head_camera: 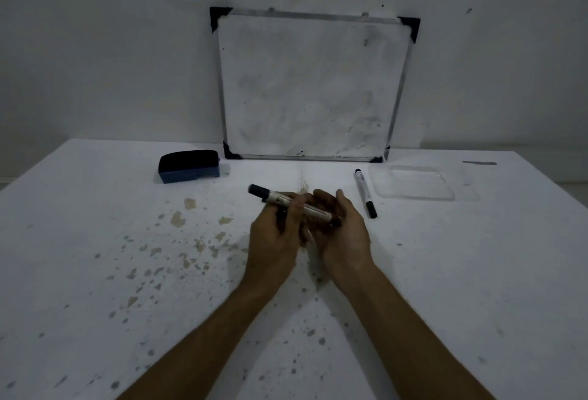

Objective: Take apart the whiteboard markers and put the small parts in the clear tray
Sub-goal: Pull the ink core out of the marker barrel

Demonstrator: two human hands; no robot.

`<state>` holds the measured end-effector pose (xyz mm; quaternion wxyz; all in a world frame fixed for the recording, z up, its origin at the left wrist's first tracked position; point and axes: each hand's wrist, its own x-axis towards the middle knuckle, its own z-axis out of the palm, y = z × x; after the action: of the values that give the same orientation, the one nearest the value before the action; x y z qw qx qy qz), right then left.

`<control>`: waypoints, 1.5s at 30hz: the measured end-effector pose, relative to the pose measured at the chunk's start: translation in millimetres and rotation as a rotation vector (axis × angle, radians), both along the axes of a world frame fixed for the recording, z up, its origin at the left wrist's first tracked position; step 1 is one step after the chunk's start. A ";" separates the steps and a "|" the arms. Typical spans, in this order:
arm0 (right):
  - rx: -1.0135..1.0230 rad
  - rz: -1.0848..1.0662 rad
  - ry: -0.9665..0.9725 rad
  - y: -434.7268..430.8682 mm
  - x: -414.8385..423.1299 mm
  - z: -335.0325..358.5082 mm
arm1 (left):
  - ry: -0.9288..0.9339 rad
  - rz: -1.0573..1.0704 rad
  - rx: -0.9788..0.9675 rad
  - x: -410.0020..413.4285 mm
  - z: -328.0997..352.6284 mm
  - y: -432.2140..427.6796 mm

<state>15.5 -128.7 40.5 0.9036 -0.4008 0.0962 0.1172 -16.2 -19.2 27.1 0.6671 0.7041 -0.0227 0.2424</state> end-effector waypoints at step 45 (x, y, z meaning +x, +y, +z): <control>-1.311 -0.038 -0.561 -57.4 5.9 6.8 | 0.019 0.114 1.230 7.4 -19.2 65.5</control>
<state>21.4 -186.1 47.3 0.4689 -0.8750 -0.0820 -0.0882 -8.8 46.3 7.9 0.1252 0.9620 -0.1148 0.2137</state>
